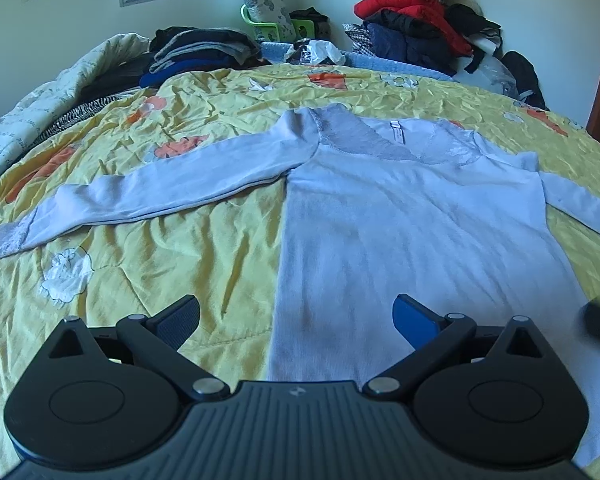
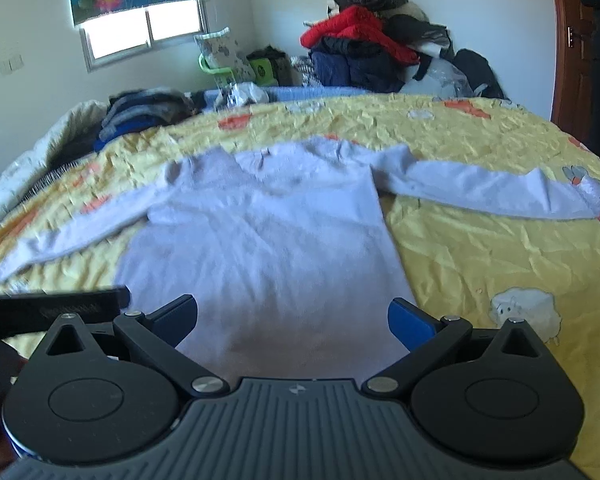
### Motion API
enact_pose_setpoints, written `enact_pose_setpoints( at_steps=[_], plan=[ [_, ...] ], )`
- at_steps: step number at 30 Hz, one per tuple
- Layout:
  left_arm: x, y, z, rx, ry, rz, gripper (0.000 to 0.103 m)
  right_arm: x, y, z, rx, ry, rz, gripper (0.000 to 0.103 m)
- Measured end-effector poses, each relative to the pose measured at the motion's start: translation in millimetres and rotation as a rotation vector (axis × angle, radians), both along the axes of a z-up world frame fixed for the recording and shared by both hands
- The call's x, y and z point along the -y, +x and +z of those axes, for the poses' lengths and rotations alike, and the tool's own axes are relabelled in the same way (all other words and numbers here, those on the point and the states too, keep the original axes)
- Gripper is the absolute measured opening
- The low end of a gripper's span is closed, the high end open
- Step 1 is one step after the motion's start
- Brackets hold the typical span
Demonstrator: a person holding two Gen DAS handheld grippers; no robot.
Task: Fold small clothes
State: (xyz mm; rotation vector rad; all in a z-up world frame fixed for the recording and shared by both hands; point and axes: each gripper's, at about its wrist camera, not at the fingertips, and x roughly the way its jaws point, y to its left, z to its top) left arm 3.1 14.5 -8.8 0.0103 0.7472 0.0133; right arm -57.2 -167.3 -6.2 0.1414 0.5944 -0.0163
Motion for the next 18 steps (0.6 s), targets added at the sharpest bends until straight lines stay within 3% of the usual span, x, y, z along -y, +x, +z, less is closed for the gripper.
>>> enact_pose_setpoints(
  at_steps=[5, 12, 18],
  plan=[
    [-2, 1, 0, -0.008, -0.02, 0.0, 0.103, -3, -20, 32, 0.171, 0.032, 0.112, 0.103],
    [-3, -1, 0, 0.002, -0.007, 0.002, 0.103, 13, -1, 0, 0.043, -0.018, -0.024, 0.103],
    [0, -1, -1, -0.002, 0.002, -0.008, 0.103, 15, -2, -9, 0.068, -0.027, -0.03, 0.103]
  ],
)
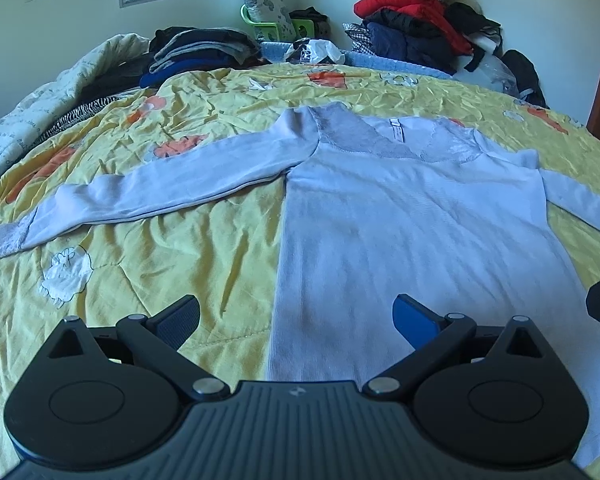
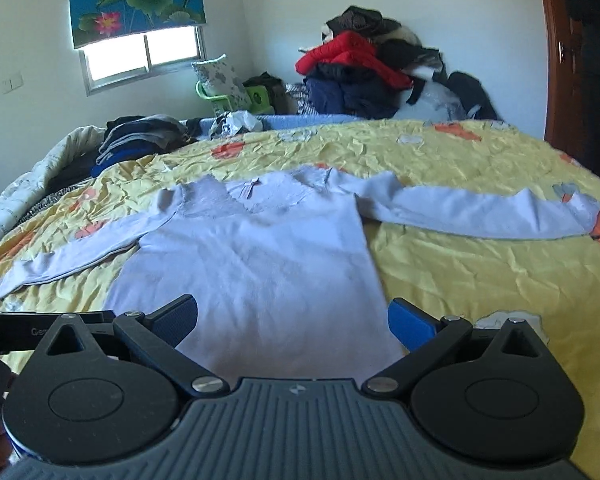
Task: Fold small clothes
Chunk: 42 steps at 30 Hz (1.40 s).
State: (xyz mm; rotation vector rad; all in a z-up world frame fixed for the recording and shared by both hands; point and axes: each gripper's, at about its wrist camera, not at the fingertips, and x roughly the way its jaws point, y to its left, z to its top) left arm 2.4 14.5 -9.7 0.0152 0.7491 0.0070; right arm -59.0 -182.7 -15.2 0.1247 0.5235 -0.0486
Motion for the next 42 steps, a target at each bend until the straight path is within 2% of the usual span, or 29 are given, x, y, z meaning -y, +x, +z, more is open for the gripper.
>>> enact_pose_setpoints(
  at_steps=[3, 15, 42],
  plan=[
    [0, 0, 0, 0.008, 0.008, 0.002, 0.103, -1, 2, -2, -0.001, -0.019, -0.019, 0.103],
    [-1, 0, 0, 0.003, 0.006, 0.003, 0.103, 6, 2, -7, -0.001, 0.031, -0.02, 0.103],
    [4, 4, -3, 0.004, 0.01, -0.008, 0.103, 14, 8, -17, -0.029, 0.037, -0.033, 0.103]
  ],
)
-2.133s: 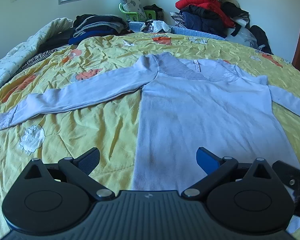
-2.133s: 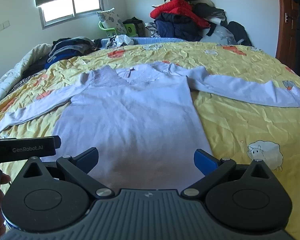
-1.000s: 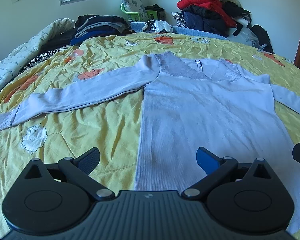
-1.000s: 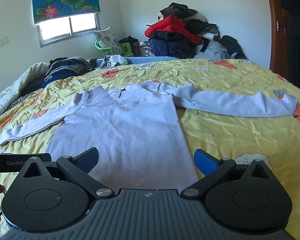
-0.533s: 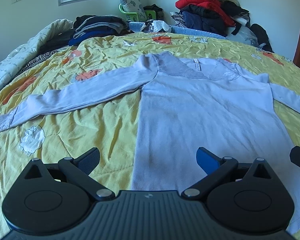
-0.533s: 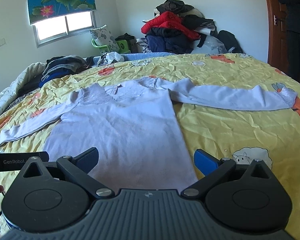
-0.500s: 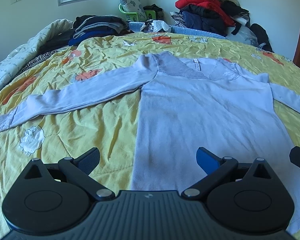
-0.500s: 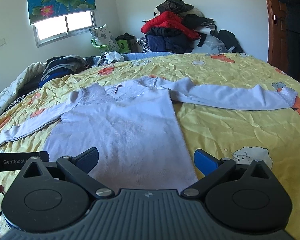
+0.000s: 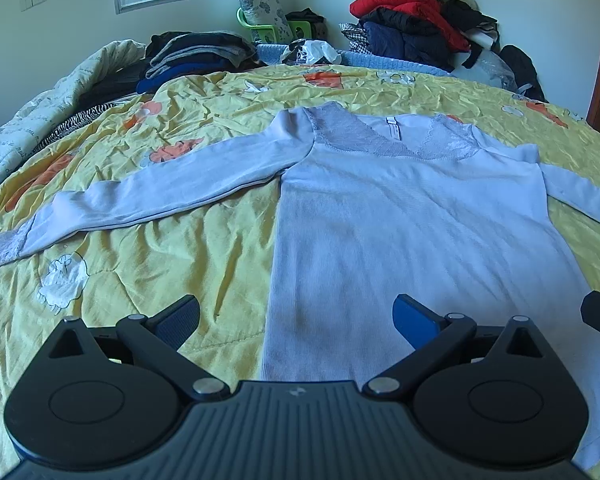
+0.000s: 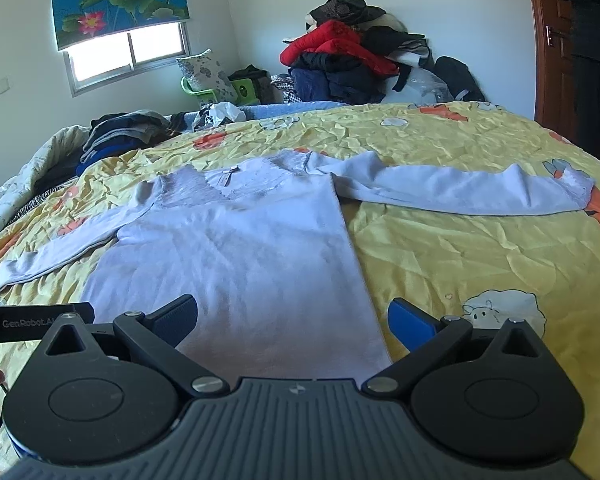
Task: Fold small clothes
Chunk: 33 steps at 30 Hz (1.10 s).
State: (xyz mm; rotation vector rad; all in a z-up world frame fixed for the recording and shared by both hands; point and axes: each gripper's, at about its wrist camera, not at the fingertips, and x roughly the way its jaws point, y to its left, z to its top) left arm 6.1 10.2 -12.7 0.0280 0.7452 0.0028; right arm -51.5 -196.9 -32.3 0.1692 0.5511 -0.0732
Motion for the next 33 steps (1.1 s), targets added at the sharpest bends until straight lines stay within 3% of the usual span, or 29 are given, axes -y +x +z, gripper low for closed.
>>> enact_pose_setpoints(
  at_steps=[8, 12, 15, 20, 24, 27, 33],
  plan=[
    [3, 8, -3, 0.006, -0.004, -0.01, 0.103, 8, 4, -4, 0.038, -0.046, 0.017, 0.103],
    [3, 9, -1, 0.027, -0.009, -0.018, 0.103, 43, 13, -3, 0.082, -0.026, -0.041, 0.102],
    [4, 12, 1, 0.038, 0.002, -0.018, 0.103, 92, 22, -6, 0.1, 0.051, -0.157, 0.097],
    [7, 22, 1, 0.032, -0.006, -0.024, 0.103, 195, 29, -22, 0.119, 0.297, -0.382, 0.091],
    [15, 30, -3, 0.016, 0.004, -0.036, 0.103, 253, 28, -42, 0.163, 0.468, -0.501, 0.083],
    [23, 36, -7, 0.005, 0.018, -0.049, 0.103, 272, 30, -52, 0.209, 0.518, -0.524, 0.077],
    [36, 40, -7, -0.007, 0.026, -0.081, 0.103, 296, 50, -60, 0.267, 0.505, -0.564, 0.074]
  ],
)
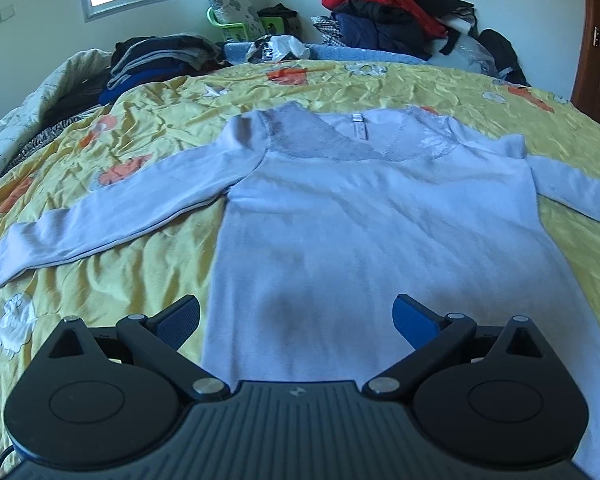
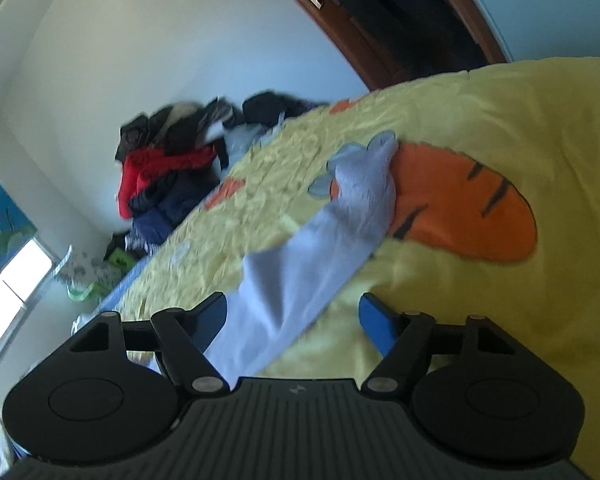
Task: Fold small clothes
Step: 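Lower the right tool onto the nearest sleeve cuff and close it, then carry the held sleeve across the shirt body and open the right tool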
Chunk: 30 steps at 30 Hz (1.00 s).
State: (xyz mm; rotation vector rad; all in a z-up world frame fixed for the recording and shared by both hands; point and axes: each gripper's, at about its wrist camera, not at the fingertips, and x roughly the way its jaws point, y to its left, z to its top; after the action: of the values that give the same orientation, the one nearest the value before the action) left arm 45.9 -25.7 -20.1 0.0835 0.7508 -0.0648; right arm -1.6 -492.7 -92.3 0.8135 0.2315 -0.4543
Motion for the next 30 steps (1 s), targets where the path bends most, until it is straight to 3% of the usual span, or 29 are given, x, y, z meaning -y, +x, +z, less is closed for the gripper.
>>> enact_pose_setpoints(
  at_steps=[6, 9, 11, 12, 14, 18, 30],
  plan=[
    [5, 0, 8, 0.026, 0.008, -0.012, 0.103, 34, 22, -8, 0.031, 0.009, -0.124, 0.053],
    [6, 1, 8, 0.029, 0.011, -0.014, 0.103, 58, 31, -15, 0.049, 0.081, -0.172, 0.028],
    [6, 1, 8, 0.029, 0.014, -0.013, 0.103, 74, 38, -22, 0.048, 0.158, -0.204, 0.004],
    [6, 2, 8, 0.029, 0.019, -0.01, 0.103, 80, 39, -25, 0.054, 0.193, -0.215, 0.0],
    [4, 3, 6, 0.03, 0.023, -0.004, 0.103, 85, 42, -26, 0.073, 0.224, -0.218, 0.001],
    [-3, 8, 3, 0.029, 0.028, 0.014, 0.103, 73, 52, -12, 0.058, 0.167, -0.189, 0.005],
    [-16, 10, -2, 0.043, 0.044, 0.04, 0.103, -37, 114, 44, 0.065, 0.004, 0.154, 0.004]
  ],
)
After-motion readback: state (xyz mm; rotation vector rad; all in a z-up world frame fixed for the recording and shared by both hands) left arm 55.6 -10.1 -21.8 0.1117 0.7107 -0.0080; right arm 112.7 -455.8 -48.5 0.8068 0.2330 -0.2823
